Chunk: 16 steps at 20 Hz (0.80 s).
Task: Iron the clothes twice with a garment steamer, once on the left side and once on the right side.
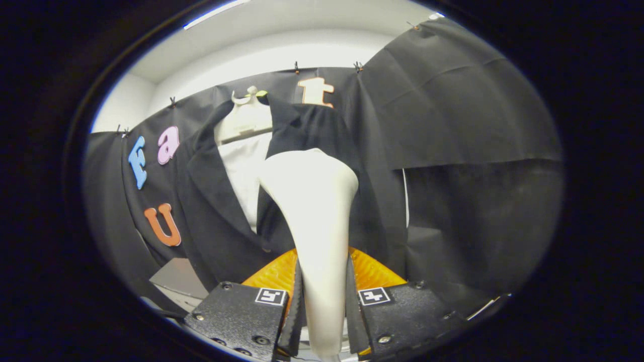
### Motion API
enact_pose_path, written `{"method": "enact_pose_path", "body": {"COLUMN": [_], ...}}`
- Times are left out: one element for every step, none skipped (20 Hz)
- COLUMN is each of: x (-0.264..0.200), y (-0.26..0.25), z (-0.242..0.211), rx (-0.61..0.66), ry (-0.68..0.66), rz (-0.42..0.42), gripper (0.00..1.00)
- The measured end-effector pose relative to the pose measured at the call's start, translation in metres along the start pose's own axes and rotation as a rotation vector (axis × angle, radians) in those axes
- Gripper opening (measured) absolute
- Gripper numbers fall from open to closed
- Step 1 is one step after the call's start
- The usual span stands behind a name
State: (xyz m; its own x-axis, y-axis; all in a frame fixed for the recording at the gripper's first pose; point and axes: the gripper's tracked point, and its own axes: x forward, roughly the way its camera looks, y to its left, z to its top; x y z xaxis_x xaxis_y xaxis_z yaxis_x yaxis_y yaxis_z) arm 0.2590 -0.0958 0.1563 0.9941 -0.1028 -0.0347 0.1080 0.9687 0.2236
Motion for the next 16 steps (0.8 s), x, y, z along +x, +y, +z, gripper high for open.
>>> {"method": "enact_pose_path", "body": {"x": [0.006,0.012,0.018,0.022,0.030,0.037,0.043,0.048,0.050,0.057,0.063,0.071,0.079,0.083,0.088,0.090], "y": [0.002,0.002,0.007,0.010,0.013,0.013,0.015,0.017,0.017,0.020,0.022,0.025,0.025,0.024,0.025,0.025], "z": [0.014,0.027,0.040,0.051,0.063,0.074,0.085,0.094,0.100,0.108,0.112,0.114,0.114,0.112,0.106,0.101], "rx": [0.000,-0.006,-0.006,-0.007,-0.014,-0.026,-0.034,-0.042,-0.047,-0.048,-0.049,-0.053,-0.067,-0.080,-0.090,-0.095], "ry": [-0.014,-0.027,-0.037,-0.047,-0.059,-0.071,-0.085,-0.099,-0.106,-0.112,-0.111,-0.105,-0.102,-0.096,-0.080,-0.068], "rz": [0.011,0.021,0.033,0.048,0.055,0.057,0.059,0.059,0.051,0.048,0.042,0.032,0.019,0.008,-0.003,-0.010], "gripper": [0.39,0.39,0.39,0.39,0.39,0.39,0.39,0.39,0.39,0.39,0.39,0.39,0.39,0.39,0.39,0.39]}}
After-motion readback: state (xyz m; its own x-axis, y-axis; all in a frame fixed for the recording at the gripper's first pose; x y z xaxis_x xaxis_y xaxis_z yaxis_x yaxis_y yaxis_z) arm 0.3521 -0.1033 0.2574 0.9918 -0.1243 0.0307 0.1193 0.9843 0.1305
